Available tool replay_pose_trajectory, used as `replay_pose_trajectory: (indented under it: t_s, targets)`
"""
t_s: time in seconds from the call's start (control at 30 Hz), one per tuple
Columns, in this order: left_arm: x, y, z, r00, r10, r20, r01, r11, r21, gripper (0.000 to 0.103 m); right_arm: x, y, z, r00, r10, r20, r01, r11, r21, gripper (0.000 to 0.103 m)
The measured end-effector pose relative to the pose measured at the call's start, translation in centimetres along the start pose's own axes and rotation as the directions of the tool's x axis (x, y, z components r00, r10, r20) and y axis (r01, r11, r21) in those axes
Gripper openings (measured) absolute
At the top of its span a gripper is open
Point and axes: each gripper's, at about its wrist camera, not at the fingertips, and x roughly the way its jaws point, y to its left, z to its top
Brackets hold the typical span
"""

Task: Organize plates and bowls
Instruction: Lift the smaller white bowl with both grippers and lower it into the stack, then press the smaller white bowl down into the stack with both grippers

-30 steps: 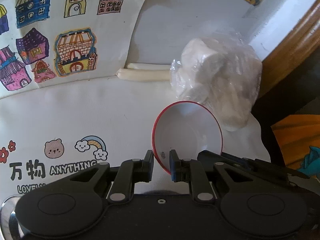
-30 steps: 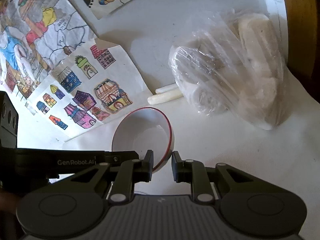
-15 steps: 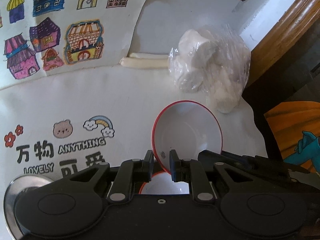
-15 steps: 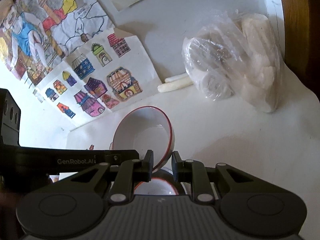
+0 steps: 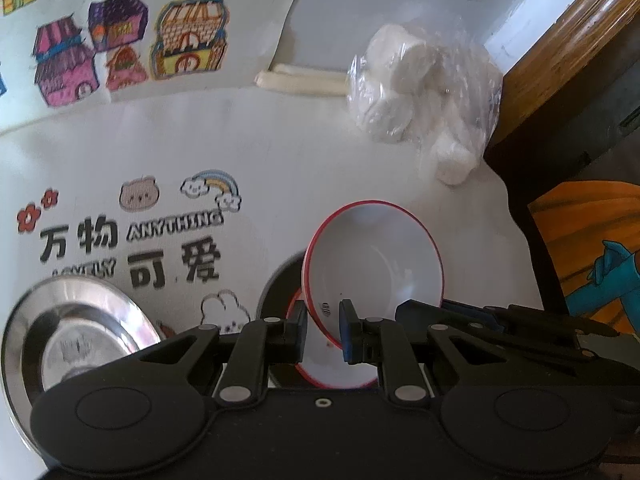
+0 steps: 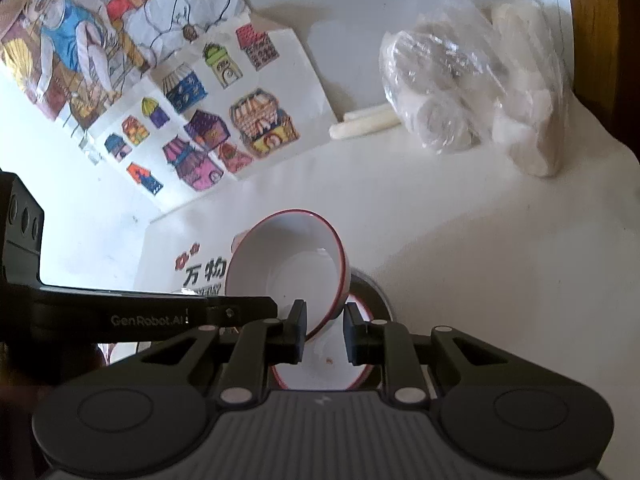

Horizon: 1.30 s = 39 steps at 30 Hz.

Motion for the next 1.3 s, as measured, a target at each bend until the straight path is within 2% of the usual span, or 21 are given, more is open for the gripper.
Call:
replay_pose_trajectory:
  t_s: [0.57,1.3]
  targets:
    - [1.1,-0.7,-2.4,0.996,0.022,-0.083,-0.023,1.0,-0.012,0.019,0.6,-0.7,-1.3,0.992,-0.007,-0.123,0.004,1.0,-0.025,0.022]
    - [1.8,-0.7,-2.2,0.99,0.064,-0.123,-0.071,0.996,-0.051,0.02,1.7,-0.8,-0.6,0.983,0.008,-0.186,-0.019,0.998,-0.061,0.022]
